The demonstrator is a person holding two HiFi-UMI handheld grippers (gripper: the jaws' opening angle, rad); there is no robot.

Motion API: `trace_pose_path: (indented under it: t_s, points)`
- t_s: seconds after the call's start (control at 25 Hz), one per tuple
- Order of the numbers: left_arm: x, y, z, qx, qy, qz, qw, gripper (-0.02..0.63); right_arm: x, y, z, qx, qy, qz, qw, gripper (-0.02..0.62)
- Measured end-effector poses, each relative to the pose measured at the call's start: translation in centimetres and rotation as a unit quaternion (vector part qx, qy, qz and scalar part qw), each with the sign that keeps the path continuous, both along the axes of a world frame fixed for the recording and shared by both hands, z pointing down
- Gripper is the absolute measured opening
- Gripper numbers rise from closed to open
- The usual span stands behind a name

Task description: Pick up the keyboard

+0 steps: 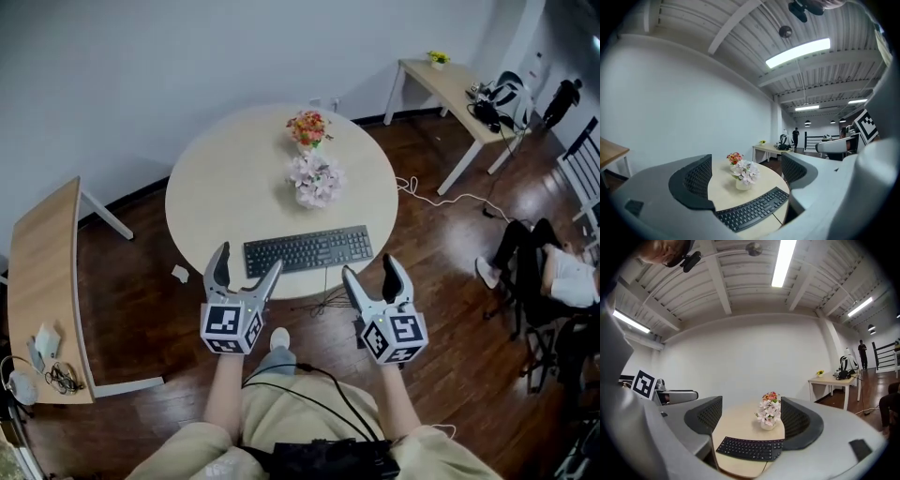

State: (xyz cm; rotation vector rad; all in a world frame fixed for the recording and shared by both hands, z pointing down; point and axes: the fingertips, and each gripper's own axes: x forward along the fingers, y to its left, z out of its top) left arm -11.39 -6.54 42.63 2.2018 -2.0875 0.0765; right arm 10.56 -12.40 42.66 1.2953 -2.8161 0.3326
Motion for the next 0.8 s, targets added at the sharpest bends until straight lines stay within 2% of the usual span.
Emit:
trace_pose_path:
  t_s: [0.2, 0.32, 0.44, 0.52, 0.64, 0.72, 0.8]
  points:
    - [-5.1, -4.6, 1.1, -0.018, 0.007, 0.021, 0.9996, 0.442, -4.4, -4.1, 1.5, -0.036, 0.014, 0.009, 0.999, 0.403]
    - [-6.1, -6.6, 3.4, -0.045, 0.010, 0.061, 0.9971, 0.442, -6.0, -5.5, 3.4, -0.067, 0.007, 0.018, 0.998, 0.402]
    - [-6.2, -8.7, 6.4, -0.088, 0.025, 0.108, 0.9900, 0.442, -6.5, -6.5, 6.5, -0.107, 0.000, 0.032, 0.994, 0.403]
    - [-5.1, -9.4, 9.0, -0.130, 0.022, 0.148, 0.9802, 0.442, -5.8, -6.9, 9.4, -0.145, -0.006, 0.044, 0.988, 0.402]
    - [-3.6, -10.4, 12.8, -0.189, -0.017, 0.206, 0.9598, 0.442, -4.7, -7.6, 14.7, -0.200, -0.002, 0.051, 0.979, 0.403]
    - [-2.8, -11.6, 15.4, -0.227, -0.044, 0.238, 0.9434, 0.442, -4.4, -8.2, 18.5, -0.246, -0.007, 0.047, 0.968, 0.403]
    - [-1.6, -12.4, 18.5, -0.268, -0.053, 0.274, 0.9219, 0.442, -4.3, -8.1, 22.1, -0.303, -0.022, 0.040, 0.952, 0.403]
